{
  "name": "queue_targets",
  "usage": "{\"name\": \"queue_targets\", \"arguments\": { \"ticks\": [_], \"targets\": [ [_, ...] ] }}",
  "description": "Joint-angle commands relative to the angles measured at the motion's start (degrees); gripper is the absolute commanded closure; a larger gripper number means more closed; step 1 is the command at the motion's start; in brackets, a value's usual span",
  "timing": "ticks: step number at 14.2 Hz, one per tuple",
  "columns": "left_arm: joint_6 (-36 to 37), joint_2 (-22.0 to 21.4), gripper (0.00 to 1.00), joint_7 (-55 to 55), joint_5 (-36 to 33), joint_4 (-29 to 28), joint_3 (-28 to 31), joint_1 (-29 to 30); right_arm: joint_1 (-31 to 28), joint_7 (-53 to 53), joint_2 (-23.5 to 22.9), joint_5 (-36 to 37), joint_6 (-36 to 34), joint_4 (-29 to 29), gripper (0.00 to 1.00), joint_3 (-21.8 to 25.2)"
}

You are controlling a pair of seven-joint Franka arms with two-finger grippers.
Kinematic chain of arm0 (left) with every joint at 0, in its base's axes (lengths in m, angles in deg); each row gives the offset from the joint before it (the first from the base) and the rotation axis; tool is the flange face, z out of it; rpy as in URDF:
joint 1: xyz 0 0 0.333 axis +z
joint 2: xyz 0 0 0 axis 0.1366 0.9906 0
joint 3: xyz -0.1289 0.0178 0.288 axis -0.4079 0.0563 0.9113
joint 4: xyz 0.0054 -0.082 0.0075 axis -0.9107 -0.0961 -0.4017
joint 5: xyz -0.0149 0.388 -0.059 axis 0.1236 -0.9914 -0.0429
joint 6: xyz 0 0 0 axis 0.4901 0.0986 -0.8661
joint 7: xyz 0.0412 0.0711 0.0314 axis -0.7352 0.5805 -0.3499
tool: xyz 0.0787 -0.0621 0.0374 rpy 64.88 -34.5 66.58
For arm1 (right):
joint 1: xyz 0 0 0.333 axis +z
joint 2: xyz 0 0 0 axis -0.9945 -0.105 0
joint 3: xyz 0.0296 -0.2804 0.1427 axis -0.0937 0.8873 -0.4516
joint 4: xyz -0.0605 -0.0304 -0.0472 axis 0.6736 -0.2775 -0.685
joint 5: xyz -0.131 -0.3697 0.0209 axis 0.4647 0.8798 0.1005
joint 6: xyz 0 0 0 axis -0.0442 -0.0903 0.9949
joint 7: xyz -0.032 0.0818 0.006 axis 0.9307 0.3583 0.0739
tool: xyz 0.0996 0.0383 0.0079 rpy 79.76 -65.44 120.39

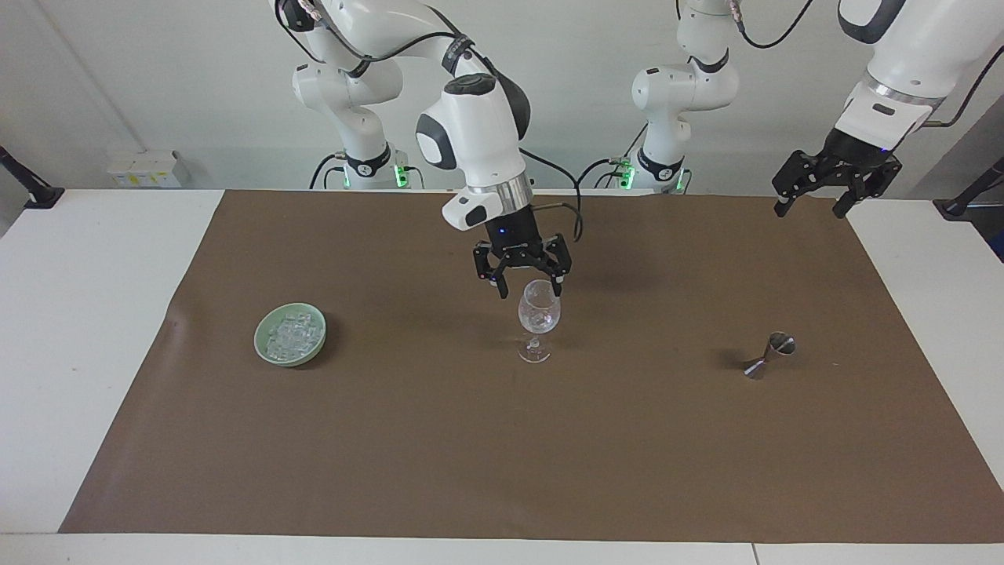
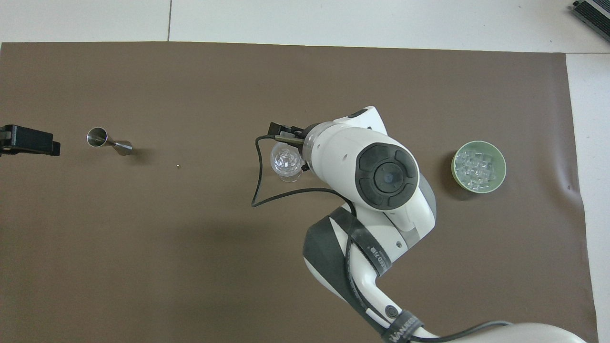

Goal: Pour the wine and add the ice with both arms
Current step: 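Carry the green bowl with the right gripper back to its spot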

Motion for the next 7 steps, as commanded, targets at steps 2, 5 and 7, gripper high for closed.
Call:
{"name": "queue_targets", "arguments": {
  "ticks": [2,5,7],
  "targets": [
    [1.0,-1.7,0.0,-2.0,-1.0,-1.4,4.2,-2.7,-3.9,0.4,3.3,3.1,-7.6,-0.4,0.0,0.7],
    [1.7,-1.9,0.0,-2.0,-1.0,-1.3,7.4,-4.8,-7.9,-2.2,5.8,3.9,-12.8,-0.5,0.0,0.6],
    [1.7,-2.0,0.0,-2.0,-1.0,-1.9,7.4,-4.6,-10.7,-5.4,7.7,3.8,-16.1,-0.5,0.0,0.5]
  ]
}}
